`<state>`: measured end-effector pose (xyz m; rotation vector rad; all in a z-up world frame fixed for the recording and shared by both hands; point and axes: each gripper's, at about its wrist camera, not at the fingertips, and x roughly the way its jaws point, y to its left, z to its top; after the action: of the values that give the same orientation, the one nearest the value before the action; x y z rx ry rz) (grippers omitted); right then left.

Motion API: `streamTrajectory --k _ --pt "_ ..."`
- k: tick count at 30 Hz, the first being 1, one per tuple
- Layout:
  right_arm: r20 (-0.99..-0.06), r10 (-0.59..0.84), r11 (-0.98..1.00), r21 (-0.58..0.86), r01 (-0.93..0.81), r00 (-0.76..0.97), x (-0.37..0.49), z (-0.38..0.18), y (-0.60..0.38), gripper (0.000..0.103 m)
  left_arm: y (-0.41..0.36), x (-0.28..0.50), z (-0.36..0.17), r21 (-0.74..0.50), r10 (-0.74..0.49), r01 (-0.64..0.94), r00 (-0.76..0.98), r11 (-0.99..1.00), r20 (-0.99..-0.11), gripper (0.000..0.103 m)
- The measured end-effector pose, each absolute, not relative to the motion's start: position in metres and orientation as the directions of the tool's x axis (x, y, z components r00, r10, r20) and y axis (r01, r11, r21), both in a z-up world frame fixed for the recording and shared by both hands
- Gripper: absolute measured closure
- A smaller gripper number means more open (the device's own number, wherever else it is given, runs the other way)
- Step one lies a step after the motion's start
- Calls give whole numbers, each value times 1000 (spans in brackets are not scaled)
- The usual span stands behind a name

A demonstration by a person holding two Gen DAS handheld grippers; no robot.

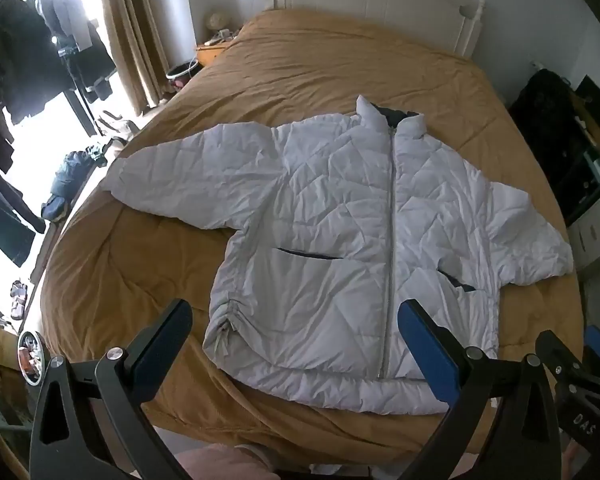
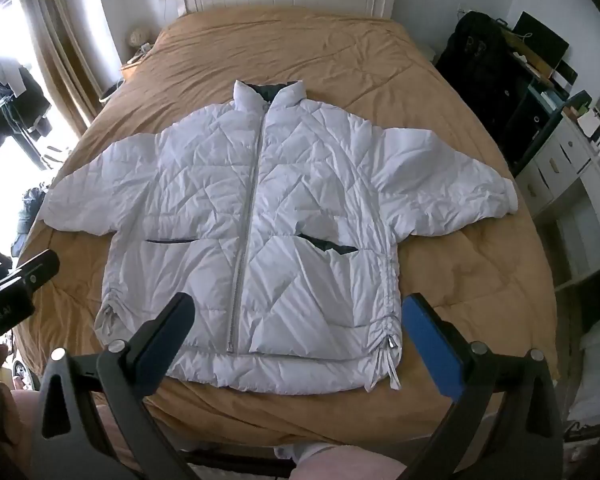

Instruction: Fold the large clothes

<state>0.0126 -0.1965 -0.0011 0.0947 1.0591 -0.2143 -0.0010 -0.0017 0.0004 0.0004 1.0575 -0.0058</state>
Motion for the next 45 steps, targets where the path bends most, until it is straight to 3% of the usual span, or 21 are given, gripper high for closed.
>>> streamTrajectory --k 45 --pt "-882 -125 976 -28 214 455 14 -4 -196 0 3 -3 -9 -37 -36 7 452 999 -891 1"
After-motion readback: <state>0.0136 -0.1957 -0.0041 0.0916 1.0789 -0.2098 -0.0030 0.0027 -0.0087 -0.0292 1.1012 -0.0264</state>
